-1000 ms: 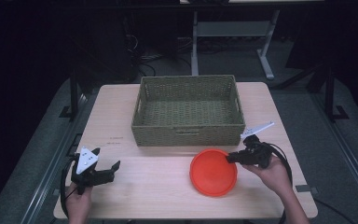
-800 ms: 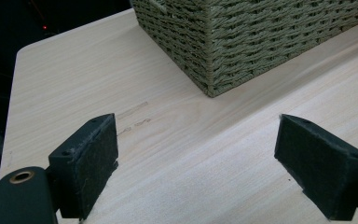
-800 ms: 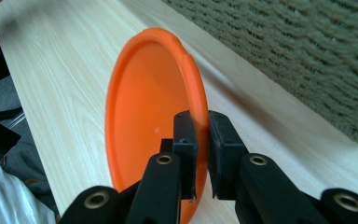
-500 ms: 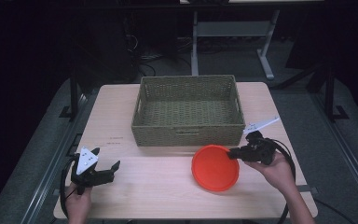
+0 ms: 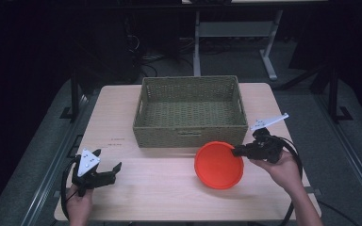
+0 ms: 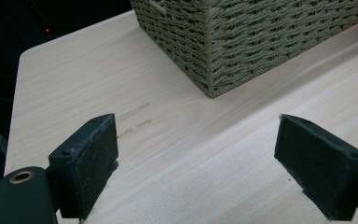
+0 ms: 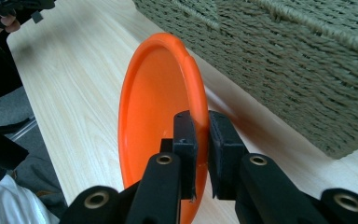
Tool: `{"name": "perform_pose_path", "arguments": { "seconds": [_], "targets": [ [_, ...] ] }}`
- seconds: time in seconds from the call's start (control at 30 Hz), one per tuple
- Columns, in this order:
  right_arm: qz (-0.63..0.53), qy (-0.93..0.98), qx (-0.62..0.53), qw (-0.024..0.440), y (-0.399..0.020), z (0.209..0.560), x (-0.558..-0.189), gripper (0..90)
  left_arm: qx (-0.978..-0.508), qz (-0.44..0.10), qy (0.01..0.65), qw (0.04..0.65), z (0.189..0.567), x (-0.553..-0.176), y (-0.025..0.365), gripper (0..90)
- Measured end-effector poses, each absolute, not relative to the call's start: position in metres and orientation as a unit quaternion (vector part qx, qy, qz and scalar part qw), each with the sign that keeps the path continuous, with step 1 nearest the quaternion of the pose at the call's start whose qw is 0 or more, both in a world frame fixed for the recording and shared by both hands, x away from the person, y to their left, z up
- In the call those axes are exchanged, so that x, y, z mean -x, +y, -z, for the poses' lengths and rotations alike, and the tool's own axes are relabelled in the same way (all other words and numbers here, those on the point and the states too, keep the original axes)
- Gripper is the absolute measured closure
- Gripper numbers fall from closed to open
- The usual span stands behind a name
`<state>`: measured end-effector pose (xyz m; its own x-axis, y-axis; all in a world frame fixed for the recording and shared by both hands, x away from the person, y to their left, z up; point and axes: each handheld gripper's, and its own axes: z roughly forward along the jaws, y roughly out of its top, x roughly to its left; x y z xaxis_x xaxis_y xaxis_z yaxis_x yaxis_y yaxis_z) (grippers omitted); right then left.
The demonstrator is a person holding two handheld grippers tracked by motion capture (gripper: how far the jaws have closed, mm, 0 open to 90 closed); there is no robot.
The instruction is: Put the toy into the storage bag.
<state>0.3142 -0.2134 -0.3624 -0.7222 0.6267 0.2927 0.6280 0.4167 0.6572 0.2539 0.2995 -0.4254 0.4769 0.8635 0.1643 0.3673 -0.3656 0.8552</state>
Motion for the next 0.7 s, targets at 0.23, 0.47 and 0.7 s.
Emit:
{"name": "perform_pose_path", "arguments": {
  "seconds": [0.23,0.47,0.7],
  "targets": [
    [0.390,-0.844,0.367,-0.012,-0.213,0.349,-0.313,82.4,-0.766,-0.316,0.400,0.392,0.425,-0.253,0.299,12.8],
    [0.392,-0.843,0.369,-0.015,-0.214,0.338,-0.314,82.3,-0.766,-0.314,0.402,0.391,0.425,-0.254,0.299,12.8],
    [0.392,-0.844,0.365,-0.017,-0.211,0.326,-0.318,82.3,-0.767,-0.316,0.401,0.389,0.425,-0.254,0.300,12.8]
  ]
}}
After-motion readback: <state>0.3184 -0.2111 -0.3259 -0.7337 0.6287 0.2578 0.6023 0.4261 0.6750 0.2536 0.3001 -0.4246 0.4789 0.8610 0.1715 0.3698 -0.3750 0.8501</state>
